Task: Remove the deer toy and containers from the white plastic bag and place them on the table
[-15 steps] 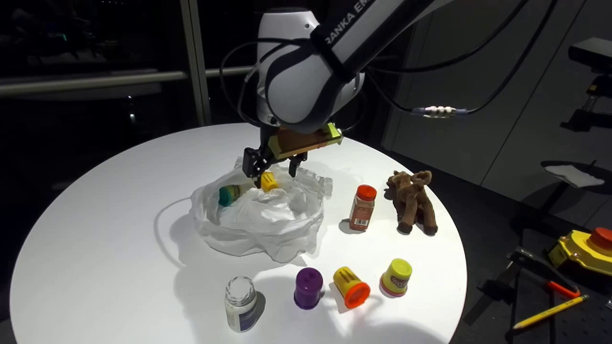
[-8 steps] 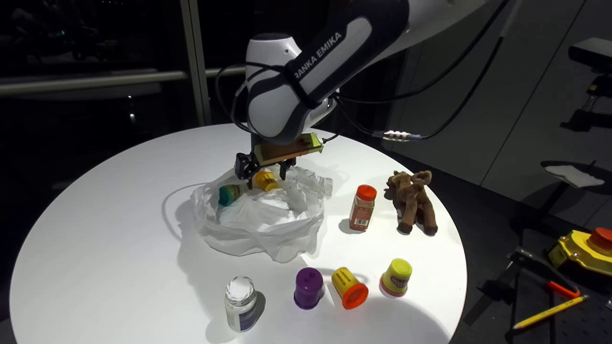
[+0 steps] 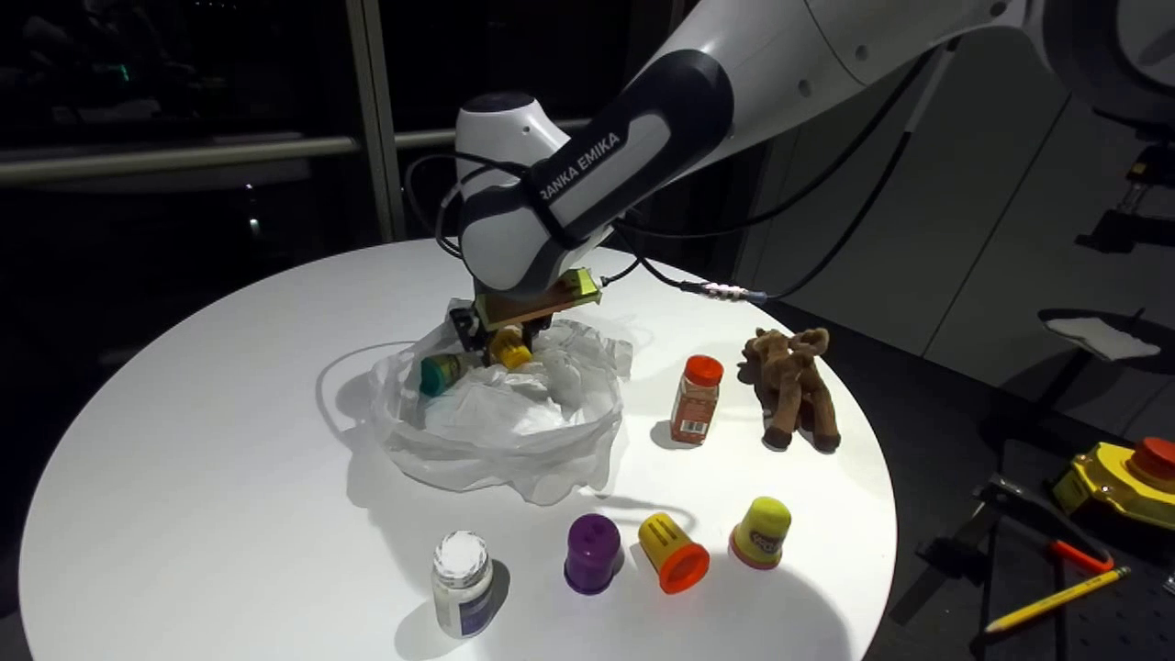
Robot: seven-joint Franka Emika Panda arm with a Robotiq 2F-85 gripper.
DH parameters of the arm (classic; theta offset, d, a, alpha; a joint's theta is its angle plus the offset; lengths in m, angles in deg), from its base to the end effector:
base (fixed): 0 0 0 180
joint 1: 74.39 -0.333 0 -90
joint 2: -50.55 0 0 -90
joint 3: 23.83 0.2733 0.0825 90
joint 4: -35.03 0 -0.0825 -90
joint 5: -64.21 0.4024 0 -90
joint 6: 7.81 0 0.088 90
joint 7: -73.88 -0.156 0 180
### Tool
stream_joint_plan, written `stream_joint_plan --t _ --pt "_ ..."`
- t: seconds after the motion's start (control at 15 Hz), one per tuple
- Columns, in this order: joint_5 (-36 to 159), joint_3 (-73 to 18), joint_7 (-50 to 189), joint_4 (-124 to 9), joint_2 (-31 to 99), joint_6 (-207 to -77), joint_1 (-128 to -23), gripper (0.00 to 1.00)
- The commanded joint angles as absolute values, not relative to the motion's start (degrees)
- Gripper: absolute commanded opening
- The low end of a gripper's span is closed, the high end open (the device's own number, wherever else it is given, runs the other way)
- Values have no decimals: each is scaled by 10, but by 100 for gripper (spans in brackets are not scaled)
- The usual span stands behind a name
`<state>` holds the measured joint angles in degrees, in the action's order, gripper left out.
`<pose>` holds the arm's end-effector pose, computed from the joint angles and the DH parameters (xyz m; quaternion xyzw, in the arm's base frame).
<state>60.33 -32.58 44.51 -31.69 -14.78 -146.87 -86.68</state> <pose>0.7431 0.0668 0.0264 0.9822 -0.1510 0.0884 0.0677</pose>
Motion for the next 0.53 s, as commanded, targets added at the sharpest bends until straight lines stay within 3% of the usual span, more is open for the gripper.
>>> stream_joint_plan --t 0.0,0.13,0.2,0.27,0.33,0.4,0.47 --pt "601 -340 425 -262 -167 -1451 -877 35" --pt "600 -340 424 -265 -160 -1455 -880 74" --pt "600 -341 421 -267 -158 -1457 -882 74" --pt "600 -341 418 -269 -157 -1458 -884 46" --pt "600 -340 419 -269 -157 -1457 -885 36" --pt "603 -335 422 -275 -152 -1455 -885 36" --pt "604 -333 423 -283 -147 -1455 -887 30"
